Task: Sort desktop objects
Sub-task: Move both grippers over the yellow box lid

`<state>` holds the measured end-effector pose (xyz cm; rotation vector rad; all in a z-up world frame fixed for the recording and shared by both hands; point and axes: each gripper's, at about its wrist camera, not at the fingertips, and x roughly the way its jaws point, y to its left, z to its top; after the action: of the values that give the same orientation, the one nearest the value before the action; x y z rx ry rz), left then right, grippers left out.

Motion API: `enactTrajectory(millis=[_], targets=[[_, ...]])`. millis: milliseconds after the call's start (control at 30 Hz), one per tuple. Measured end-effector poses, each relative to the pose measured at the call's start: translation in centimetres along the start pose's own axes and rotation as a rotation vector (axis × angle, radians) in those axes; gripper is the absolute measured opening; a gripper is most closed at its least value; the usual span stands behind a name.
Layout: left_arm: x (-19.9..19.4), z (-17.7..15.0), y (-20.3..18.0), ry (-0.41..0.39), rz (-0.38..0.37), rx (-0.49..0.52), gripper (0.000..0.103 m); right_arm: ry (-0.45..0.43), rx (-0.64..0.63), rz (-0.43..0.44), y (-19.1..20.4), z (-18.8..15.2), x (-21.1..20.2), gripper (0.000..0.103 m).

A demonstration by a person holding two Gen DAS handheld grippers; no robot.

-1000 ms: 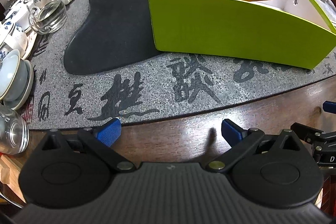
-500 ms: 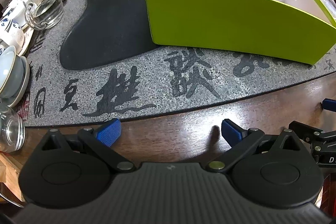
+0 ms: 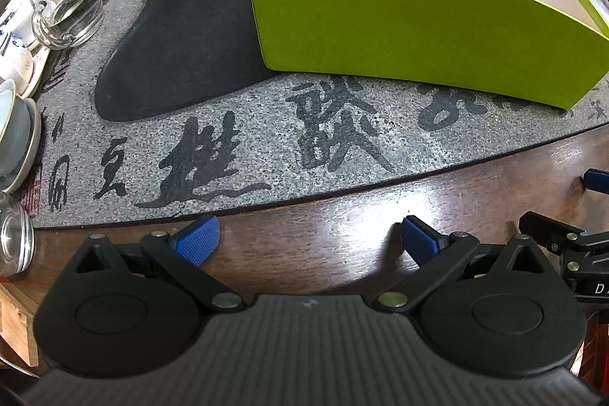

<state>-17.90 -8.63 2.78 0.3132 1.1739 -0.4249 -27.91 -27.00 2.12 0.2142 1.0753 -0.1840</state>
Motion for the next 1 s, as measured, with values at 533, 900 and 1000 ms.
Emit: enactTrajectory(millis=[533, 900, 1000], targets=[[0.3, 0.4, -0.7, -0.002, -0.012, 0.018, 0.101, -0.005, -0.024, -0.024, 0.6, 0.0, 0.2, 0.103], [-3.4, 2.4, -0.6, -0.068, -0.066, 0.052, 0.101, -0.019, -0.032, 0.017, 0.6, 0.6, -1.2, 0.103], [-5.0, 3.5, -0.1, -0.093, -0.093, 0.045, 0.101, -0.036, -0.043, 0.043, 0.4, 1.1, -2.7, 0.103]])
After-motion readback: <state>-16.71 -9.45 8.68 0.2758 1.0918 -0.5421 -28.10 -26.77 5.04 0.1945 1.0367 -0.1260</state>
